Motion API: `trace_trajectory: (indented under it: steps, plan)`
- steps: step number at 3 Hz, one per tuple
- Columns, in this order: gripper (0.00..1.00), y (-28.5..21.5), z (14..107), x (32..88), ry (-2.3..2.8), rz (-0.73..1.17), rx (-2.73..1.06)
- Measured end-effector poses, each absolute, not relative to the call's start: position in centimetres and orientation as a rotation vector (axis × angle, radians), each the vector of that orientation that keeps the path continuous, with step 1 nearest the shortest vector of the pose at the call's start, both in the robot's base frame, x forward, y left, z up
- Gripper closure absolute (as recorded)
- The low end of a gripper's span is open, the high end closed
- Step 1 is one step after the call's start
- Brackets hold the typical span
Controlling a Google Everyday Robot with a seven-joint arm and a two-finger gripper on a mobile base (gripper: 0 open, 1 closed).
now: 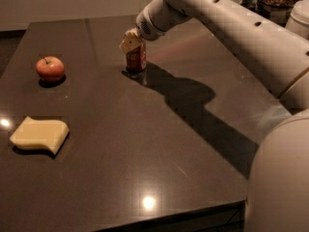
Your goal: Move coke can near sponge
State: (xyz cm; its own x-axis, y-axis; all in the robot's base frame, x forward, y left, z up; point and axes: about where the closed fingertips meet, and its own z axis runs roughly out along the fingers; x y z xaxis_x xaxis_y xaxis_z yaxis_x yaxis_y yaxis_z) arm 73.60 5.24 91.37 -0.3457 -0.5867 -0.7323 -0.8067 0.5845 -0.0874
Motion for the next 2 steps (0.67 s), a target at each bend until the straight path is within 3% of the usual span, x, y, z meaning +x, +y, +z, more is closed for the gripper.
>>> trace_trajectory:
  steps: [2]
  plan:
    - [0.95, 6.8, 94.0, 69.1, 1.94, 0.47, -1.246]
